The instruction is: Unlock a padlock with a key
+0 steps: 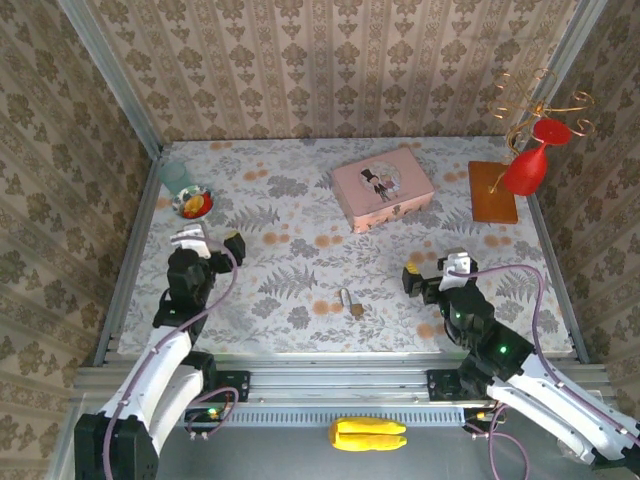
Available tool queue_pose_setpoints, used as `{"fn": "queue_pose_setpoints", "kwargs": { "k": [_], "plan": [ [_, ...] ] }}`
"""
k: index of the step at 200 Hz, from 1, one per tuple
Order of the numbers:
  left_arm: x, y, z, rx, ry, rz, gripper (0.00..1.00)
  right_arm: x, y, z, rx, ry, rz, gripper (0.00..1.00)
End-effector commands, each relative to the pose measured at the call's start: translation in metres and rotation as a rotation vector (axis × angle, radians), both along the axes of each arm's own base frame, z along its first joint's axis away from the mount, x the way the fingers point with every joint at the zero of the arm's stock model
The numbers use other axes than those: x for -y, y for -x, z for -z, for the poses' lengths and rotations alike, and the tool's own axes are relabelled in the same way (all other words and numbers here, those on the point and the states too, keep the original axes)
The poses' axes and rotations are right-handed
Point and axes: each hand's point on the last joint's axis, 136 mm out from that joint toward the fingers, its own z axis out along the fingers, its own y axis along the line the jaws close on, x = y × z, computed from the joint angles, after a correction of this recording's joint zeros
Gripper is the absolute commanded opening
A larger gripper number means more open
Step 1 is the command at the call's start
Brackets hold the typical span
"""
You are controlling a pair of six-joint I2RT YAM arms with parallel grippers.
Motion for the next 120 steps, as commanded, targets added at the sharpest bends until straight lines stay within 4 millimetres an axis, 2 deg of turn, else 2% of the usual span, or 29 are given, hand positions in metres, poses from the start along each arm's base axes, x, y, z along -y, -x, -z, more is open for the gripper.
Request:
{"fn": "queue_pose_setpoints", "kwargs": {
  "k": [1, 19, 40, 71, 89, 120],
  "plan": [
    [-0.007, -0.001, -0.021, 0.208, -0.088, -0.013, 1.0, 0.018, -0.008, -0.016, 0.084, 0.108, 0.096, 1.0],
    [-0.02, 0.003, -0.019, 0.276, -0.133, -0.082, 1.0, 0.021, -0.016, -0.009, 0.074, 0.211, 0.112, 1.0],
    [-0.02, -0.006, -0.009, 0.203, -0.206, -0.062, 1.0, 0.025, -0.026, 0.0, 0.065, 0.268, 0.125, 1.0],
    [-0.015, -0.018, -0.004, 0.161, -0.338, -0.007, 1.0, 0.039, -0.041, 0.018, 0.018, 0.269, 0.172, 1.0],
    [-0.024, -0.024, 0.006, 0.138, -0.392, -0.043, 1.0, 0.046, -0.048, 0.026, 0.002, 0.241, 0.195, 1.0],
    [-0.027, -0.037, 0.028, 0.102, -0.484, -0.034, 1.0, 0.047, -0.056, 0.033, -0.014, 0.23, 0.186, 1.0]
  ]
}}
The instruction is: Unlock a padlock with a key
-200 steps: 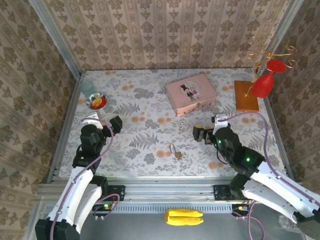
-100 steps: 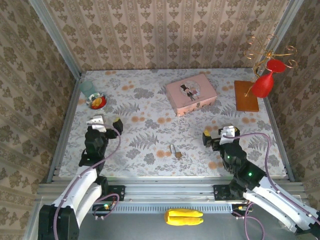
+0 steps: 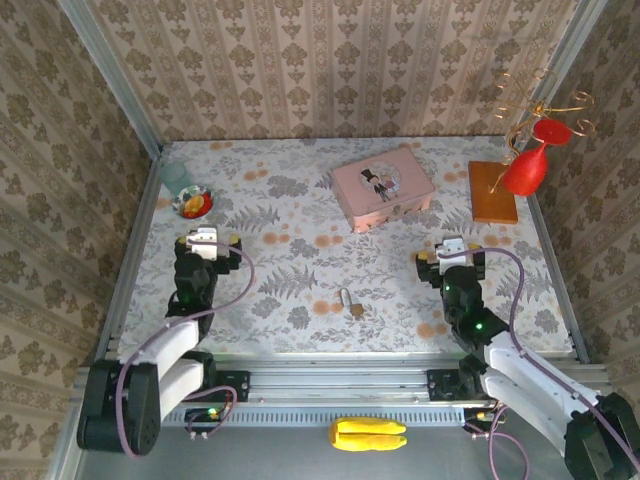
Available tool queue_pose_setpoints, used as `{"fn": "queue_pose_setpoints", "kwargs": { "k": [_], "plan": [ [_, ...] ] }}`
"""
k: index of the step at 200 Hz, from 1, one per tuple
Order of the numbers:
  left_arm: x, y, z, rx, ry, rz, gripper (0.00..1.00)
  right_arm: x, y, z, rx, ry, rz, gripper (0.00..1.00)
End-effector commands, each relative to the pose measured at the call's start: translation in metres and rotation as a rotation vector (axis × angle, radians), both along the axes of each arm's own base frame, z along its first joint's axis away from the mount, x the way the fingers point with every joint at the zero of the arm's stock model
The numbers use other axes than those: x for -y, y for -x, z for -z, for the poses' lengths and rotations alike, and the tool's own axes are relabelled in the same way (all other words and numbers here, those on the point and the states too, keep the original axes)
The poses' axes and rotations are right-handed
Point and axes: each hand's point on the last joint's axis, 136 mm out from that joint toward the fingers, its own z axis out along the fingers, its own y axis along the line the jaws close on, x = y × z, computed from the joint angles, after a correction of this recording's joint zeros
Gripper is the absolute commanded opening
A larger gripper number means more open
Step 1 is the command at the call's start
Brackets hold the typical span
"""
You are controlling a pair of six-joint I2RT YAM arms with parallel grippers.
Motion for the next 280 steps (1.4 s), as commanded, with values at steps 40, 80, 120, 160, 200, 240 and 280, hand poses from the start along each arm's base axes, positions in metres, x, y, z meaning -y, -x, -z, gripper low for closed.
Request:
{"fn": "queue_pose_setpoints", "kwargs": {
  "k": [40, 80, 120, 160, 200, 240, 280],
  "plan": [
    [-0.009, -0.03, 0.009, 0.013, -0.077, 0.008, 1.0, -0.003, -0.018, -0.004, 0.057, -0.061, -0.035, 1.0],
    [-0.017, -0.043, 0.017, 0.049, 0.042, 0.024, 1.0, -0.003, -0.033, 0.005, 0.04, -0.071, -0.03, 1.0],
    [-0.024, -0.055, 0.036, -0.004, 0.066, 0.0, 1.0, -0.011, -0.051, 0.007, 0.043, -0.063, -0.07, 1.0],
    [-0.031, -0.068, 0.042, -0.08, 0.068, -0.044, 1.0, -0.017, -0.07, 0.009, 0.044, -0.072, -0.116, 1.0],
    [-0.033, -0.068, 0.042, -0.082, 0.069, -0.053, 1.0, -0.026, -0.087, 0.018, 0.033, -0.059, -0.193, 1.0],
    [-0.033, -0.069, 0.042, -0.081, 0.069, -0.053, 1.0, -0.013, -0.096, 0.026, -0.014, -0.13, -0.182, 1.0],
    [-0.033, -0.068, 0.042, -0.082, 0.068, -0.056, 1.0, 0.002, -0.11, 0.031, -0.077, -0.202, -0.136, 1.0]
  ]
}}
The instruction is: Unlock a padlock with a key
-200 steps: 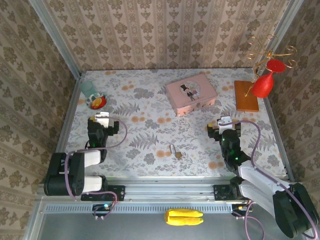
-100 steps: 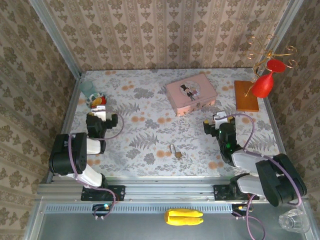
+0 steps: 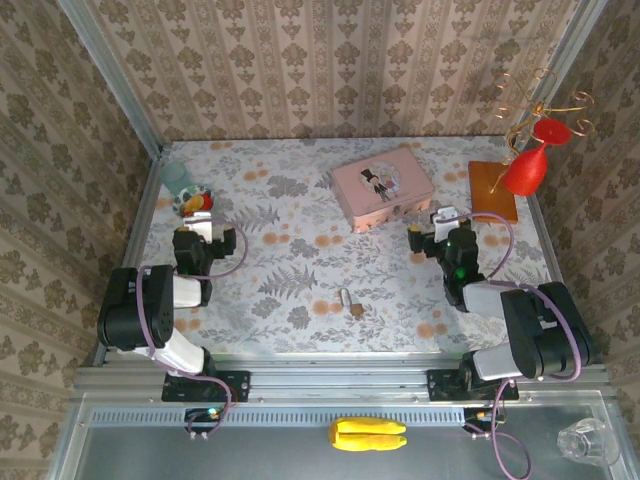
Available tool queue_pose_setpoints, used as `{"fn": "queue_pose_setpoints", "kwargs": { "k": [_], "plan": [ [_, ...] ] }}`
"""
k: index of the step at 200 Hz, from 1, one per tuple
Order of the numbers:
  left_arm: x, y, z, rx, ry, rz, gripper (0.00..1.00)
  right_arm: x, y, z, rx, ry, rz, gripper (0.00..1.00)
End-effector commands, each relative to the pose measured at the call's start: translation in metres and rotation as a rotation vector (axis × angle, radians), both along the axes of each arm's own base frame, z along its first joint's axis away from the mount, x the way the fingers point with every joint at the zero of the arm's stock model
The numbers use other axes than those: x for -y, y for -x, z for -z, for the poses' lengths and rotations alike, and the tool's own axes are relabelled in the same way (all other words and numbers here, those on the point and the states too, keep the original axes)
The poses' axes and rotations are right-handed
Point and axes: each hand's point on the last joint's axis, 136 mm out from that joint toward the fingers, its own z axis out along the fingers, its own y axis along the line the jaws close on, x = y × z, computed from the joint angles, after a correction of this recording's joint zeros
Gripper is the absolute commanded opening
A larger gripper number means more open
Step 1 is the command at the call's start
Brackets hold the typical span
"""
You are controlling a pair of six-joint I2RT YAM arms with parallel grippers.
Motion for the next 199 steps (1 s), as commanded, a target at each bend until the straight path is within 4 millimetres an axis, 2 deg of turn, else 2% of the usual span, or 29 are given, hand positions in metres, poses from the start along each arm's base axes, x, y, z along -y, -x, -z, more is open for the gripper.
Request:
{"fn": "queue_pose_setpoints", "kwargs": {
  "k": [1, 37, 87, 199],
  "plan": [
    [-0.005, -0.003, -0.008, 0.021, 0.011, -0.022, 1.0, 0.002, -0.01, 0.004, -0.049, -0.065, -0.002, 1.0],
    [-0.005, -0.001, -0.009, 0.03, 0.011, -0.025, 1.0, 0.016, -0.018, 0.014, -0.062, -0.132, 0.026, 1.0],
    [-0.007, -0.001, -0.009, 0.033, 0.009, -0.038, 1.0, 0.028, -0.015, 0.021, -0.049, -0.15, 0.08, 1.0],
    [0.001, 0.001, -0.01, 0.044, -0.034, -0.028, 1.0, 0.027, -0.015, 0.02, -0.044, -0.141, 0.085, 1.0]
  ]
}}
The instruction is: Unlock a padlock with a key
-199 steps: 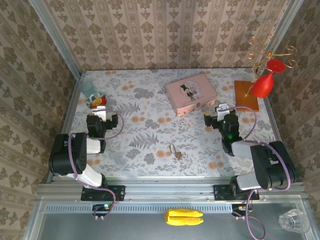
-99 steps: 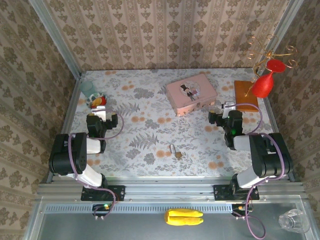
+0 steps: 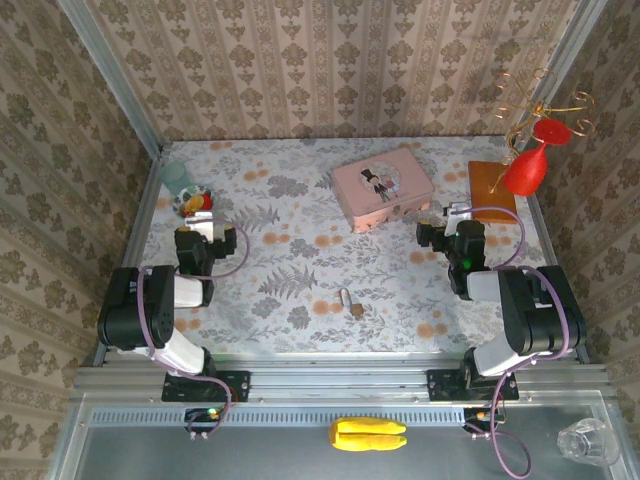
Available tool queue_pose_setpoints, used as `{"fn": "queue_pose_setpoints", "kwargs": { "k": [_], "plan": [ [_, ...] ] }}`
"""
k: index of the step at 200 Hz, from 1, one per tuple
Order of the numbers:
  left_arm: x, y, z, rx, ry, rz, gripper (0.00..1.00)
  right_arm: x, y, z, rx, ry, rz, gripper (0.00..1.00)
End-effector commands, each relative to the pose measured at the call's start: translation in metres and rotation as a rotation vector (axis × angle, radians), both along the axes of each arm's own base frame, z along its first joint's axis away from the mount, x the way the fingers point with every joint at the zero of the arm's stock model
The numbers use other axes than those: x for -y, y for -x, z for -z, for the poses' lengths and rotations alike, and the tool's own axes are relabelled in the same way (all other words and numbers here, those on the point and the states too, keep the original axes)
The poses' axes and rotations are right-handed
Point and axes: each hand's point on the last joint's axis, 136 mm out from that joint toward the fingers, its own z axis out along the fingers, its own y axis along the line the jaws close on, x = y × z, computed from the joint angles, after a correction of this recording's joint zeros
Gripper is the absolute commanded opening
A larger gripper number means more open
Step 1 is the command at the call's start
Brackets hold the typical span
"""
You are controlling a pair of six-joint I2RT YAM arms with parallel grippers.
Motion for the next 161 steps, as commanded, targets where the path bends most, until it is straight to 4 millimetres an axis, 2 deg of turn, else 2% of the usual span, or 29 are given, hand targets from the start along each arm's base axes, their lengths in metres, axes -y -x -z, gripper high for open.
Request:
{"fn": "queue_pose_setpoints", "kwargs": {
  "k": [1, 161],
  "plan": [
    [0.0001, 0.0009, -0.0083, 0.037, -0.018, -0.005, 1.0, 0.0002, -0.0027, -0.0063, 0.03, -0.008, 0.011, 1.0],
    [0.0041, 0.0027, -0.0089, 0.047, -0.052, -0.008, 1.0, 0.0003, -0.0035, -0.0049, 0.021, -0.014, 0.008, 1.0]
  ]
}}
